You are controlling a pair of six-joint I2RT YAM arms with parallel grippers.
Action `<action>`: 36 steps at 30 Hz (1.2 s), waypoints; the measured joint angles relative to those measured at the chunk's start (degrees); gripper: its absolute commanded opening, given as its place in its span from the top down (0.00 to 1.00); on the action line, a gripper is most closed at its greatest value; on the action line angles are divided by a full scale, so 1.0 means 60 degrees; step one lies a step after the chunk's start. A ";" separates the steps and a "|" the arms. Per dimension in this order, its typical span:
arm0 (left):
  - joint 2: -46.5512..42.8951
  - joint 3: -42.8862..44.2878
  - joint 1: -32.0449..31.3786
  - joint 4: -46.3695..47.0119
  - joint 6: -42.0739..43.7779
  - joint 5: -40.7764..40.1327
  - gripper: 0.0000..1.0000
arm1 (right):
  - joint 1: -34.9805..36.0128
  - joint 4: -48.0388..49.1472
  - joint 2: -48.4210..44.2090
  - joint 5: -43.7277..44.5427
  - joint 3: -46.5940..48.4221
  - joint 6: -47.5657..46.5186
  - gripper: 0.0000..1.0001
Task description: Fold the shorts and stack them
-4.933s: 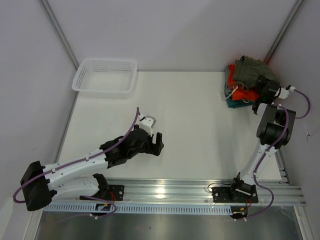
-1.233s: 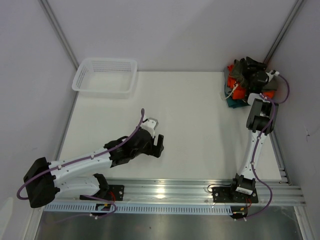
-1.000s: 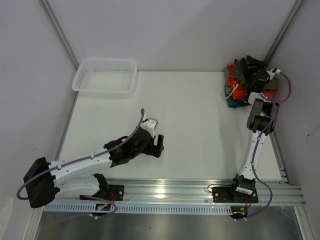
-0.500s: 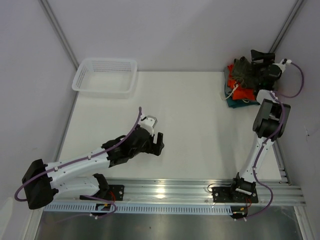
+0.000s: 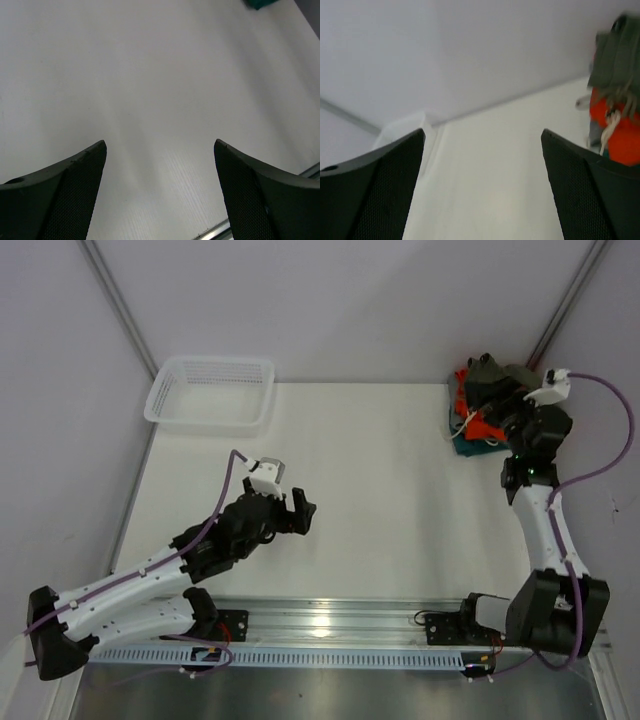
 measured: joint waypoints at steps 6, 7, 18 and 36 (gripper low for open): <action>-0.0998 -0.0270 0.0015 0.0270 -0.0011 -0.0783 0.10 | 0.2495 -0.1676 -0.2922 0.0871 -0.2634 -0.1650 0.01; -0.1173 -0.0386 0.0015 0.0335 -0.0029 -0.0911 0.10 | 0.2914 -0.1894 -0.3238 0.0991 -0.2907 -0.1792 0.01; -0.2860 -0.2091 0.0029 0.0368 -0.0222 -0.2335 0.01 | 0.5934 -0.3748 -0.7340 0.2677 -0.5934 -0.2849 0.01; -0.5155 -0.3515 0.0033 0.0127 -0.0335 -0.3136 0.01 | 0.5938 -0.4404 -0.9384 0.3319 -0.7774 -0.2940 0.00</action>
